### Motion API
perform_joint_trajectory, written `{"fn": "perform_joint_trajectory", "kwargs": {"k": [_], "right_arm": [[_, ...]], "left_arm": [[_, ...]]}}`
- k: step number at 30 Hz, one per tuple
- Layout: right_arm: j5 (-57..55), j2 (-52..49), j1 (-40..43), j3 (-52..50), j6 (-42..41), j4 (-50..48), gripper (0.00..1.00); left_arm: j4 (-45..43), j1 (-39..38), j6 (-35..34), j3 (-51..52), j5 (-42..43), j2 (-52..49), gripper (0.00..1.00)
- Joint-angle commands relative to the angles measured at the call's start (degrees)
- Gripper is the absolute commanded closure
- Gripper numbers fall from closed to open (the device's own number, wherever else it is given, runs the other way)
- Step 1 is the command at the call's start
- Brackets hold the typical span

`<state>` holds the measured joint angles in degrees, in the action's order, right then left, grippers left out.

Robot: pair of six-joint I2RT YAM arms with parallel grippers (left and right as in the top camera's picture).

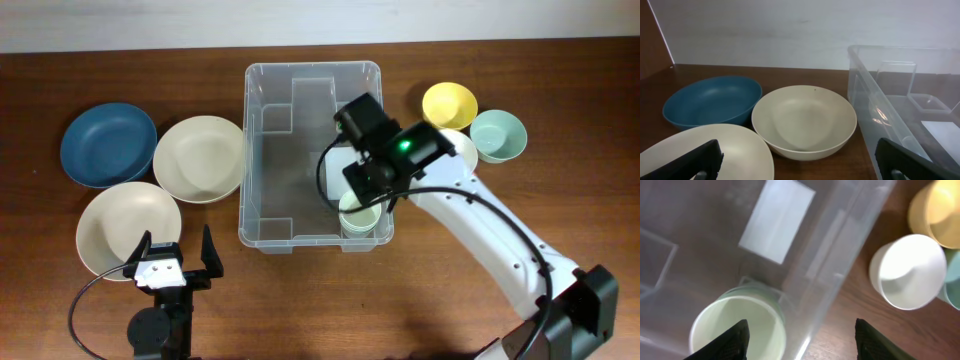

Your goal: Pack container

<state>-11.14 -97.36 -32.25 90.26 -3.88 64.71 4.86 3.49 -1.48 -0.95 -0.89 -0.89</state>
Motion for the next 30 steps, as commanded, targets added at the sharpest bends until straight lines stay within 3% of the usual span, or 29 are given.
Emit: {"fn": "perform_joint_trajectory", "kwargs": {"k": [1, 9, 14, 17, 30], "right_arm": [[-1.55, 0.22, 5.60, 4.63, -2.64, -0.20, 0.37], [-1.09, 0.39, 21.90, 7.26, -4.20, -0.11, 0.27], [-0.28, -0.59, 30.93, 6.32, -7.63, -0.13, 0.27], [5.73, -2.43, 35.10, 5.38, -7.56, -1.60, 0.28], [15.87, -19.85, 37.42, 2.21, -7.82, -6.99, 0.37]], "left_arm": [[-0.13, -0.35, 0.74, 0.44, -0.39, 0.48, 0.00], [-0.13, -0.35, 0.74, 0.44, -0.42, 0.48, 0.00], [-0.13, -0.35, 0.74, 0.44, -0.39, 0.48, 0.00], [-0.13, -0.35, 0.74, 0.44, -0.39, 0.48, 0.00], [-0.13, -0.35, 0.74, 0.44, -0.39, 0.48, 0.00]]}}
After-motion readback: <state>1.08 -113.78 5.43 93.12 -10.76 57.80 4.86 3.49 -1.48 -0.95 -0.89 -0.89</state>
